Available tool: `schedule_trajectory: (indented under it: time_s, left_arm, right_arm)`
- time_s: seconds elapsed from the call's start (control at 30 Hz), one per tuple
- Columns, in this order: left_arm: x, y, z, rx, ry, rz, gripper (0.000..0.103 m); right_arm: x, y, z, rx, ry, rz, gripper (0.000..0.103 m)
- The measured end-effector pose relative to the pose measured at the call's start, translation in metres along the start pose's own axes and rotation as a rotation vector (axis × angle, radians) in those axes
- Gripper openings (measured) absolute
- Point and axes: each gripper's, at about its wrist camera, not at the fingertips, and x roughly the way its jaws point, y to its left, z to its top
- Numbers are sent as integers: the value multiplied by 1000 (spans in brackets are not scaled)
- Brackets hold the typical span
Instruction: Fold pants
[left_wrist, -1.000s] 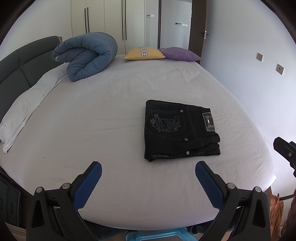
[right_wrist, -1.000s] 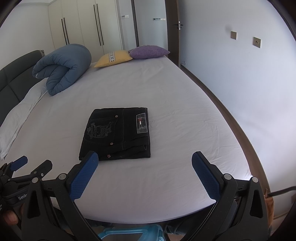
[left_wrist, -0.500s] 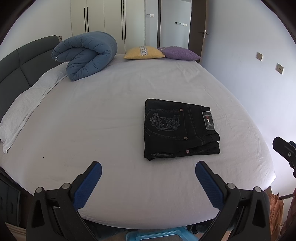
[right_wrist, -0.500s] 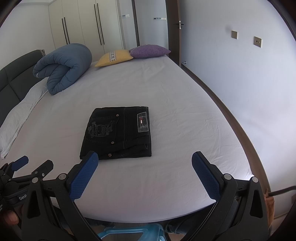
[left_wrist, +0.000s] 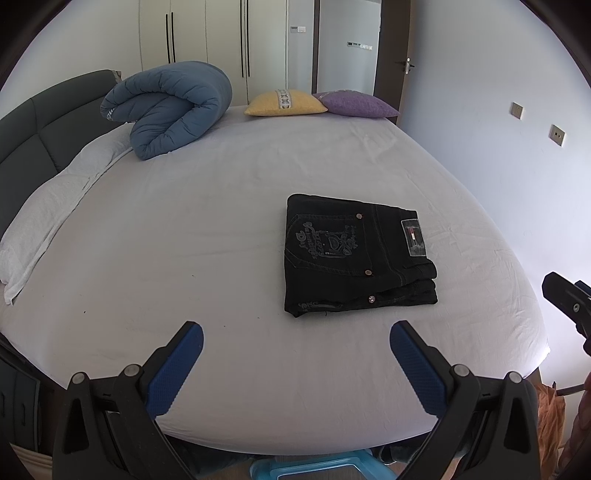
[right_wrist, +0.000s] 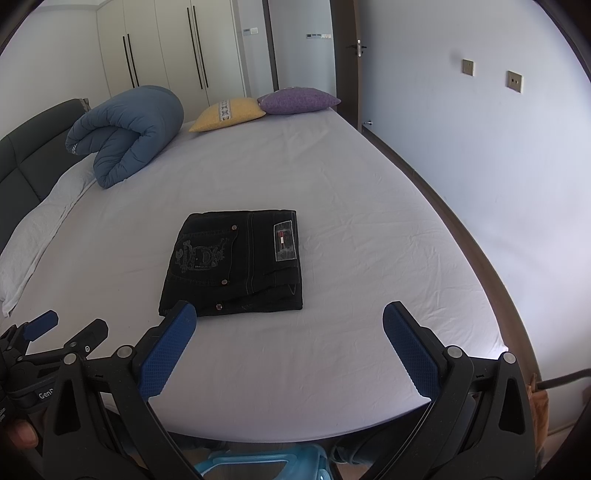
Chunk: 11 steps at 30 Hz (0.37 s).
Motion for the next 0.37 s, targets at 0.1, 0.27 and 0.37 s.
schedule_trajectory:
  time_s: [0.1, 0.27, 0.37]
  left_arm:
    - [-1, 0, 0, 2, -4, 8, 103]
    - [-1, 1, 0, 2, -4, 7, 103]
    - [-3, -1, 1, 25, -20, 23, 103]
  right_arm:
    - [0, 0, 0, 1, 2, 0, 103]
    - [1, -1, -6, 7, 9, 3, 103]
    - [2, -2, -8, 7, 11, -1, 103]
